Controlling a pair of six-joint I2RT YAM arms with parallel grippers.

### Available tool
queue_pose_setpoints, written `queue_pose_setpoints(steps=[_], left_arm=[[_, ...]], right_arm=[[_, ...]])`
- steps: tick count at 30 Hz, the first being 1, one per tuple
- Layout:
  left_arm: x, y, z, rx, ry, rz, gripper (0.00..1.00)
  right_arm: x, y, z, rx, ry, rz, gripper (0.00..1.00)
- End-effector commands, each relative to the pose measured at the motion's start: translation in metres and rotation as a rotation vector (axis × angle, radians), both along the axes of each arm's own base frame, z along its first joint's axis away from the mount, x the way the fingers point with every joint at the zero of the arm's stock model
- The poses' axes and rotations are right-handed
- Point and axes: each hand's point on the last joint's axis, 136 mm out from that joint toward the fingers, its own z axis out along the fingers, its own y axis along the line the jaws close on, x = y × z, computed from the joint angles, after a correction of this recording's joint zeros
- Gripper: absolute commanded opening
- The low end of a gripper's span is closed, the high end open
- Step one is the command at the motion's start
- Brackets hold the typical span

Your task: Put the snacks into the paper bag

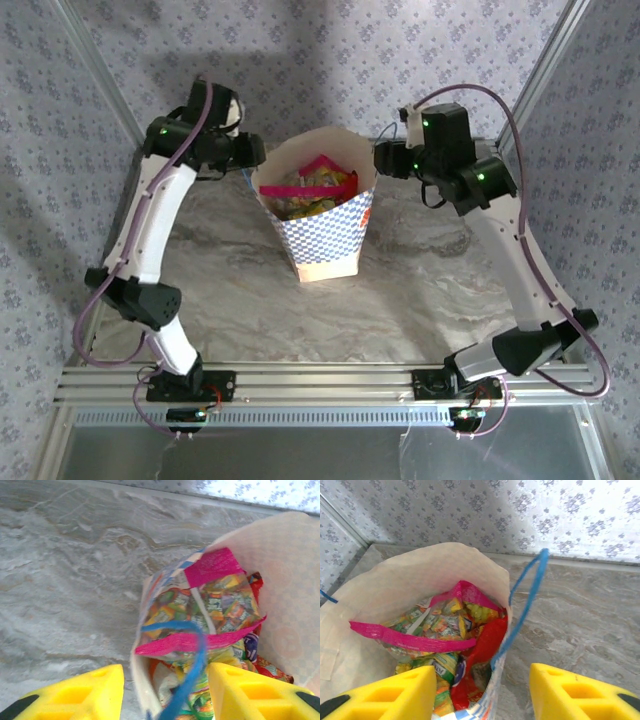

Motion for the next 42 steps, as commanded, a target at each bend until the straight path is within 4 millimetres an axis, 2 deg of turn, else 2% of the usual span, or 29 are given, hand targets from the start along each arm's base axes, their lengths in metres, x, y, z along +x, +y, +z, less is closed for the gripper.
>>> queue_pose_setpoints(steps=[1,6,15,21,23,27,33,39,42], left_arm=[[-0.013,0.026,0.022,-0.002,-0.073,0.046,0.5],[-0.027,0.057,0.022,-0.023,-0.091,0.108,0.54],[-0.048,0.106,-0.024,-0.07,-0.017,0.233,0.56],[-0.041,0.124,-0.062,0.001,-0.016,0.259,0.59],[-0.036,0.132,-0.078,0.055,-0.006,0.272,0.7],[-0.026,0.149,-0.102,0.145,0.014,0.319,1.0],[-0.007,0.167,-0.125,0.22,-0.045,0.361,1.0],[0.004,0.189,-0.142,0.329,-0.176,0.42,1.0],[0.007,0.196,-0.159,0.36,-0.195,0.431,1.0]], right_arm=[[-0.014,-0.02,0.003,-0.053,-0.018,-0.05,0.57],[-0.028,-0.04,0.004,-0.087,-0.05,-0.101,0.67],[-0.044,-0.086,-0.015,-0.086,-0.029,-0.254,0.83],[-0.043,-0.116,-0.045,-0.052,0.007,-0.355,0.89],[-0.04,-0.124,-0.056,-0.027,0.015,-0.382,0.92],[-0.031,-0.137,-0.077,-0.008,0.018,-0.423,0.96],[-0.015,-0.165,-0.125,-0.012,0.038,-0.533,1.0],[0.001,-0.18,-0.164,-0.058,0.003,-0.575,1.0],[0.004,-0.187,-0.183,-0.11,-0.017,-0.595,1.0]])
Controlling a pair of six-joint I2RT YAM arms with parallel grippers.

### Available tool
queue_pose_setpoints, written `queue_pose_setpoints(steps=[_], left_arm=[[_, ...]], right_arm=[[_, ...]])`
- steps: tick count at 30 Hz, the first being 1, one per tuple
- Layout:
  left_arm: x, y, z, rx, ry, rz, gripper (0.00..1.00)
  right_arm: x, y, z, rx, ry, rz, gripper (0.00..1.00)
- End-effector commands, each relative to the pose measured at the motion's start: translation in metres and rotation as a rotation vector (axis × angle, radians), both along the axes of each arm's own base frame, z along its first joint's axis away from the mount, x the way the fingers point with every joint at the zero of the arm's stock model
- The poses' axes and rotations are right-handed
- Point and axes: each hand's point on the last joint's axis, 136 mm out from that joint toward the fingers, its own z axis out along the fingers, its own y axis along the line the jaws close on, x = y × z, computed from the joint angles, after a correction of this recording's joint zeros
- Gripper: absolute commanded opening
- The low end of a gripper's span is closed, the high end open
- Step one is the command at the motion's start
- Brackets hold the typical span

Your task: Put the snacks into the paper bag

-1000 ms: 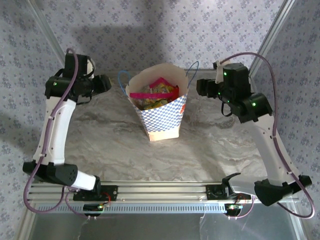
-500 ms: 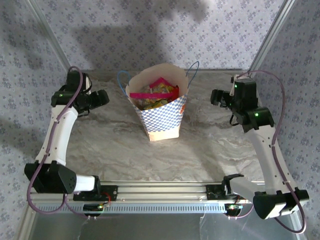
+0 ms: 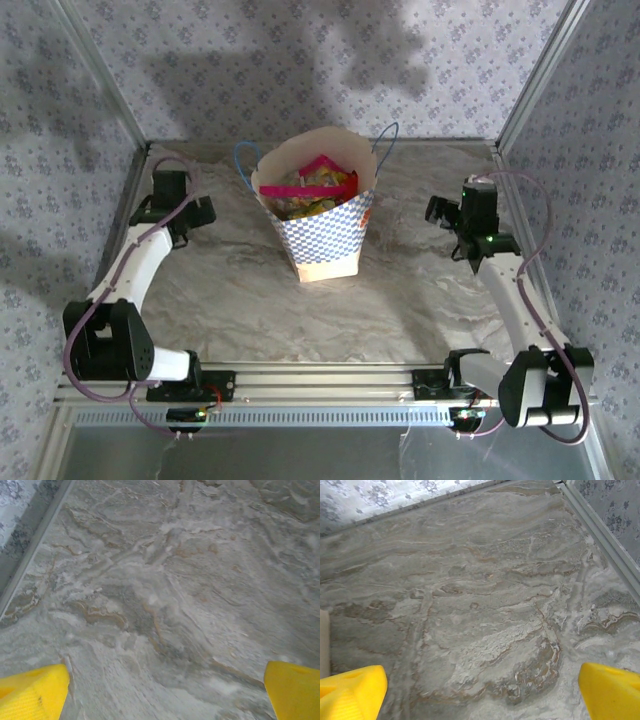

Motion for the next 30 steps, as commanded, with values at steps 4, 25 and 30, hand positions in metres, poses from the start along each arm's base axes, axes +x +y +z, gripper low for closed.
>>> queue_pose_setpoints(steps=[4,25,30], left_arm=[[0.02,0.025,0.003,0.123,-0.154,0.05,1.0],[0.025,0.028,-0.038,0.171,-0.318,0.017,1.0],[0.018,0.024,-0.039,0.169,-0.357,-0.006,1.0]], right_arm=[[0.014,-0.018,-0.017,-0.123,-0.099,-0.028,1.0],[-0.003,-0.047,-0.079,-0.2,-0.19,-0.082,1.0],[0.001,-0.043,-0.085,-0.203,-0.214,-0.056,1.0]])
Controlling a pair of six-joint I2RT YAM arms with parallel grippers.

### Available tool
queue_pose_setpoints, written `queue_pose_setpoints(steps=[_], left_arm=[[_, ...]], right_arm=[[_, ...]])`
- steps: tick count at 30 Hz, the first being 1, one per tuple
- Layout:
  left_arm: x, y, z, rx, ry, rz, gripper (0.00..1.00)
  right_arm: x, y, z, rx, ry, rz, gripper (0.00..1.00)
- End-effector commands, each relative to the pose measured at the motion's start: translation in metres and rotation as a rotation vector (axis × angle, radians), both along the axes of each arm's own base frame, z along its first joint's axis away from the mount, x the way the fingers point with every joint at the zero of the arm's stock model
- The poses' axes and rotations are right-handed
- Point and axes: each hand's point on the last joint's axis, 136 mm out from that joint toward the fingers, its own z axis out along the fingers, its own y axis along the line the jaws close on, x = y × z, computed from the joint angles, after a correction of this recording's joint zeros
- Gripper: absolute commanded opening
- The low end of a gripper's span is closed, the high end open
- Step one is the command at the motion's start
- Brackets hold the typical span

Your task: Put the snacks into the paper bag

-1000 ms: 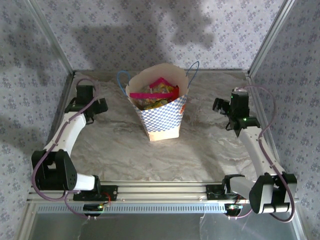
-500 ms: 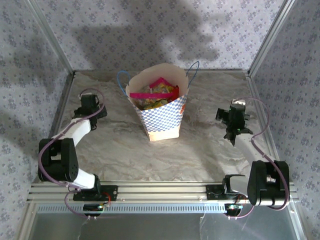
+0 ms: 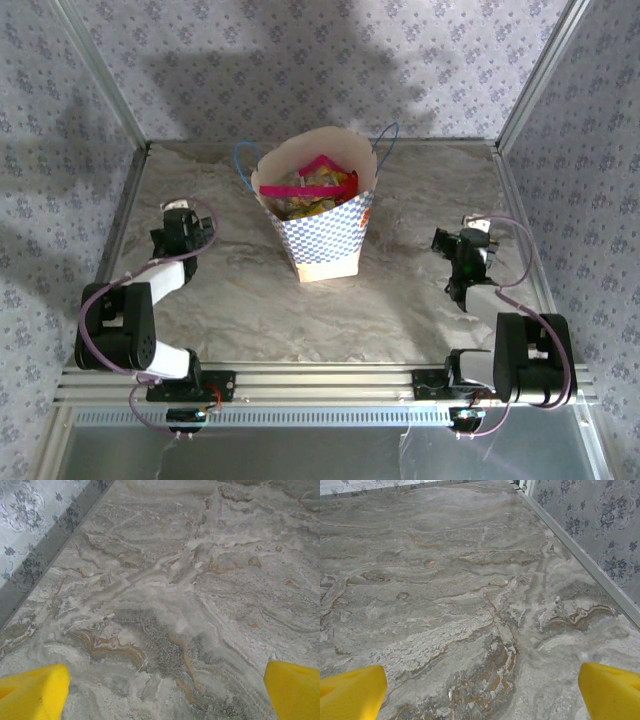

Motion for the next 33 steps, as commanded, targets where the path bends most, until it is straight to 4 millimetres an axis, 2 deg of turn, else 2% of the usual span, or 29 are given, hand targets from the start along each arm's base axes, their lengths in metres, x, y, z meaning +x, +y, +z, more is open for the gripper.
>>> queue_pose_setpoints(steps=[1,8,12,19,23,26,33], left_arm=[[0.007,0.001,0.025,0.014,-0.125,-0.019,1.0],[-0.003,-0.006,0.015,0.015,-0.203,-0.057,1.0],[-0.006,-0.007,0.015,0.012,-0.227,-0.061,1.0],[-0.003,-0.012,-0.004,0.011,-0.23,-0.096,1.0],[0.005,-0.014,-0.01,0.009,-0.189,-0.108,1.0],[0.005,-0.014,-0.009,0.009,-0.193,-0.109,1.0],[0.004,-0.015,-0.01,0.009,-0.191,-0.11,1.0]], right_arm=[[0.01,0.003,0.009,-0.029,-0.064,0.042,1.0],[0.024,0.024,0.004,-0.044,-0.087,0.16,1.0],[0.024,0.027,0.0,-0.053,-0.099,0.177,1.0],[0.029,0.054,-0.016,-0.098,-0.087,0.311,1.0],[0.031,0.048,-0.018,-0.062,-0.07,0.297,1.0],[0.04,0.035,-0.021,-0.017,-0.034,0.246,1.0],[0.039,0.035,-0.021,-0.026,-0.026,0.244,1.0]])
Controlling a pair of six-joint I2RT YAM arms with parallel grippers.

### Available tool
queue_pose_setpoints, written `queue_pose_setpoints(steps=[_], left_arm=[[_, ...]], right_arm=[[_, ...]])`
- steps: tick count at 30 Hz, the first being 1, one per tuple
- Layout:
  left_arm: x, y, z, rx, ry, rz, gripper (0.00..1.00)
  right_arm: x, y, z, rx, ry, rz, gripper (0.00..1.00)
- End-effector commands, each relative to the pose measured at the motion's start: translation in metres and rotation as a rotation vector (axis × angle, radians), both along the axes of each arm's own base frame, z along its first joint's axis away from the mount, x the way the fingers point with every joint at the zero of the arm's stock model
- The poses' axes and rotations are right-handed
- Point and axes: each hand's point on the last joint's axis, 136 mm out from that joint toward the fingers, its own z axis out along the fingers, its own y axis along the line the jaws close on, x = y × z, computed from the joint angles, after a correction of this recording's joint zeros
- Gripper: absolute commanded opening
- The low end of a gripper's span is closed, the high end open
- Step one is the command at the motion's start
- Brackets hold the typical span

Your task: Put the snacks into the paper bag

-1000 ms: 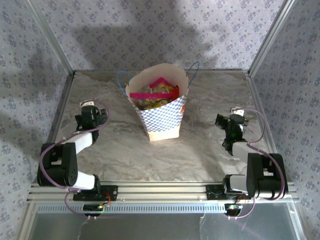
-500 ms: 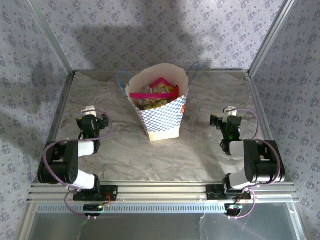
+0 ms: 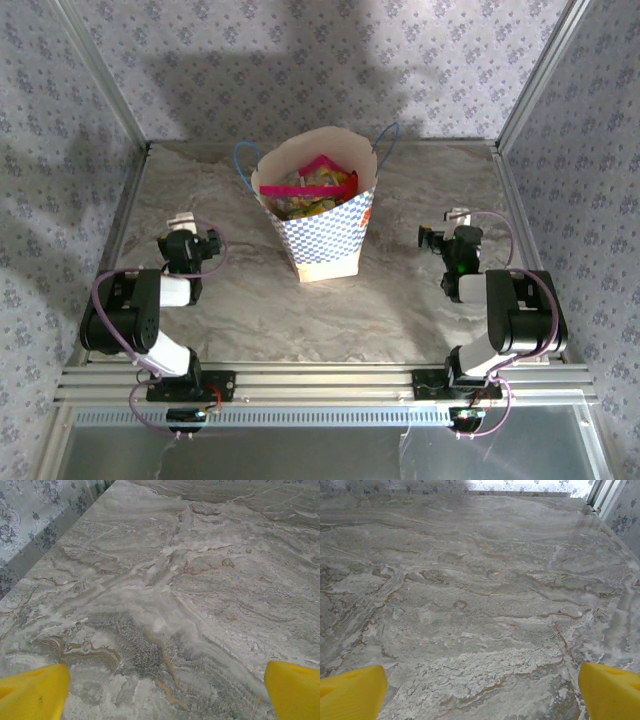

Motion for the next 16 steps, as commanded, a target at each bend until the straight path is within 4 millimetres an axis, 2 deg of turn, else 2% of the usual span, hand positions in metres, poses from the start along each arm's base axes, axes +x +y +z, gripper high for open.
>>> queue_pose_setpoints(steps=[1,16], left_arm=[[0.0092,-0.0013,0.0131,0.001,-0.044,-0.014,1.0],[0.0089,-0.0012,0.0123,0.001,-0.042,-0.013,1.0]], right_arm=[[0.0019,-0.0006,-0.0026,0.014,0.015,-0.007,1.0],[0.0019,-0.0004,-0.0025,0.015,0.016,-0.006,1.0]])
